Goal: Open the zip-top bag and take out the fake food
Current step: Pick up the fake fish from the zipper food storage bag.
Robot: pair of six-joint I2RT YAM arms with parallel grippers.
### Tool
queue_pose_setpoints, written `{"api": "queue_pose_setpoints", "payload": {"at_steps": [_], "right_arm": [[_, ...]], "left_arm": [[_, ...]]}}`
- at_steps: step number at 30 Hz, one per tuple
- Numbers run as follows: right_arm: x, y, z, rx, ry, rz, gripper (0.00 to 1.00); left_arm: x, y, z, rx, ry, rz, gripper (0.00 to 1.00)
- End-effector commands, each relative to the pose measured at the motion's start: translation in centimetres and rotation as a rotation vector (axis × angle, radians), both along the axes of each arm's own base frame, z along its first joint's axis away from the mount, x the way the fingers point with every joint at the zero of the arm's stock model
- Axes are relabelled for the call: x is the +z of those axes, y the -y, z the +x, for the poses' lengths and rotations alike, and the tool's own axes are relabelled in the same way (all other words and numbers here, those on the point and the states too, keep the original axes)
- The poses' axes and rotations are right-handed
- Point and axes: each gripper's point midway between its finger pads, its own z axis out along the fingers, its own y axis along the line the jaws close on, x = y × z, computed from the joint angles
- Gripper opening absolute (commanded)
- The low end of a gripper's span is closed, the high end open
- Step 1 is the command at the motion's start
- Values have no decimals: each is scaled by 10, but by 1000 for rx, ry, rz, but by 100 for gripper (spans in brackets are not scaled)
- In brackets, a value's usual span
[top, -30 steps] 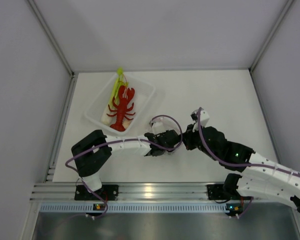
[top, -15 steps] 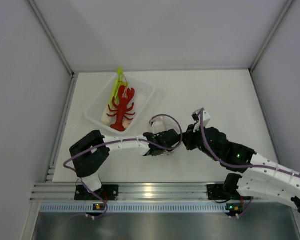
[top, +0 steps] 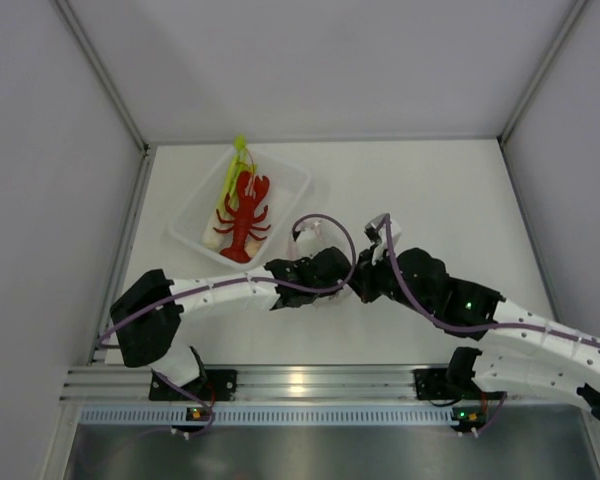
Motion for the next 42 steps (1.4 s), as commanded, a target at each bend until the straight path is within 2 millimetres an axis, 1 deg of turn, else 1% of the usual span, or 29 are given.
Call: {"api": "queue_pose_setpoints", "payload": {"at_steps": [1, 3, 4, 7, 10, 12, 15, 17, 18, 19, 22, 24, 25, 28, 29, 30, 31, 32, 34, 36, 37, 38, 40, 41, 42], "right_arm": [[51, -29, -14, 133, 66, 98, 0], [51, -31, -15, 138, 68, 82, 0], [50, -32, -13, 134, 66, 70, 0], [40, -32, -11, 125, 55, 25, 0], [28, -27, -3, 73, 54, -25, 0], [19, -21, 3, 31, 58, -53, 0], [14, -17, 6, 5, 63, -61, 0], [12, -15, 6, 2, 63, -58, 0], [13, -16, 5, 7, 66, -43, 0], [10, -15, 2, 17, 64, -40, 0], [15, -23, -7, 81, 77, 19, 0], [12, -28, -15, 130, 68, 40, 0], [18, -33, -18, 157, 84, 67, 0], [20, -40, -27, 195, 82, 91, 0], [22, -43, -29, 198, 89, 100, 0], [23, -44, -29, 197, 91, 101, 0], [20, -48, -33, 207, 90, 93, 0], [19, -49, -31, 187, 98, 90, 0], [13, -54, -37, 192, 103, 75, 0], [8, -56, -35, 166, 117, 68, 0], [-2, -59, -39, 165, 112, 43, 0], [-6, -55, -32, 115, 122, 23, 0], [-21, -50, -27, 57, 111, -14, 0], [-23, -42, -18, -11, 122, -26, 0], [-29, -36, -15, -41, 122, -36, 0]], "left_arm": [[33, 2, 10, -20, 81, -26, 0], [38, 1, 11, -24, 91, -29, 0], [44, 0, 11, -26, 104, -37, 0], [57, -1, 11, -38, 126, -52, 0], [72, -2, 9, -44, 145, -85, 0], [80, -7, 10, -42, 164, -92, 0], [88, -15, 11, -27, 177, -111, 0], [82, -26, 15, -2, 163, -108, 0], [85, -30, 16, 9, 167, -120, 0], [82, -35, 17, 26, 160, -121, 0], [84, -50, 29, 103, 175, -134, 0], [84, -55, 33, 152, 182, -142, 0], [84, -59, 37, 180, 192, -139, 0], [82, -59, 43, 234, 188, -160, 0], [84, -57, 44, 242, 189, -169, 0], [82, -56, 45, 260, 182, -177, 0], [81, -55, 46, 267, 178, -183, 0], [82, -54, 47, 274, 179, -189, 0], [86, -50, 50, 287, 175, -207, 0], [87, -46, 51, 290, 168, -219, 0], [92, -42, 52, 290, 166, -242, 0], [92, -39, 51, 279, 153, -247, 0], [98, -35, 50, 261, 149, -267, 0], [98, -34, 49, 249, 145, -263, 0], [101, -33, 45, 234, 141, -274, 0]]}}
